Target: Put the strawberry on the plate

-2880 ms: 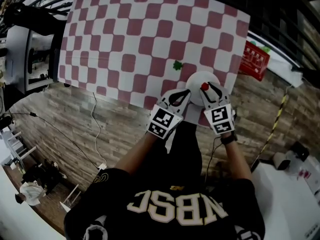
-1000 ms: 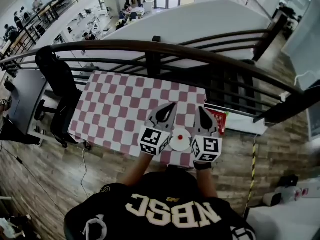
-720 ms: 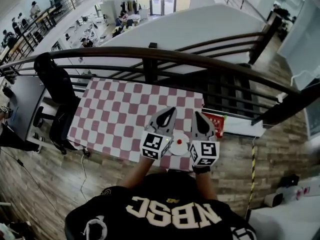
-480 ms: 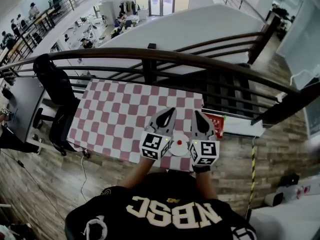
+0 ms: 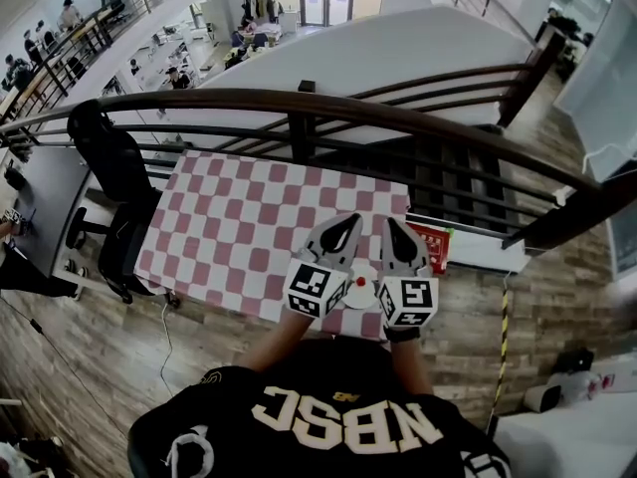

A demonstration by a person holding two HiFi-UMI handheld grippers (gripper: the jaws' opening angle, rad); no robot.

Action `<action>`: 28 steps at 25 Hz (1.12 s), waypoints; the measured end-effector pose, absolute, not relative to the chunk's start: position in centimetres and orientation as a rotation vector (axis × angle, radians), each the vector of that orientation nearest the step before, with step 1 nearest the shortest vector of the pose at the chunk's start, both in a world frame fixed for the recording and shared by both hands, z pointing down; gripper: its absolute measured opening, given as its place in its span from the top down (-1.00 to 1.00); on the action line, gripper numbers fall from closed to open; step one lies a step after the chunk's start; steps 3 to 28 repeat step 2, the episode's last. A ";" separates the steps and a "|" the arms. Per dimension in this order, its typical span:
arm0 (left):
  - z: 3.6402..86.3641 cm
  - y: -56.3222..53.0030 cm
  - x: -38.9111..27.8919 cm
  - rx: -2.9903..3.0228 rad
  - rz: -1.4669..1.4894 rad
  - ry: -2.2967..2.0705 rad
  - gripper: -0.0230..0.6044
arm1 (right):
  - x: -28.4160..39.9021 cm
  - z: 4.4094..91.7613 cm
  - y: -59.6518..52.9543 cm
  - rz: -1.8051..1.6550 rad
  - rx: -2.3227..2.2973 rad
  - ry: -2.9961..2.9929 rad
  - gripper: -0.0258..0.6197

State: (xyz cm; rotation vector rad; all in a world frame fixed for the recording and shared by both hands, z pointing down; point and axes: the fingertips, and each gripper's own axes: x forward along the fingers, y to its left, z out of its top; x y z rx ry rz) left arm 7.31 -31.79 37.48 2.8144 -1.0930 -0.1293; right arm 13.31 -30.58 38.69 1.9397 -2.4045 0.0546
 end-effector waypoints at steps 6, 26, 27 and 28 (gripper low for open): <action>37.4 -31.9 7.6 2.821 -0.130 -1.080 0.89 | 13.1 38.7 -30.8 0.051 1.936 -2.405 0.86; 37.4 -31.9 7.6 2.821 -0.130 -1.080 0.89 | 13.1 38.7 -30.8 0.051 1.936 -2.405 0.86; 37.4 -31.9 7.6 2.821 -0.130 -1.080 0.89 | 13.1 38.7 -30.8 0.051 1.936 -2.405 0.86; 37.4 -31.9 7.6 2.821 -0.130 -1.080 0.89 | 13.1 38.7 -30.8 0.051 1.936 -2.405 0.86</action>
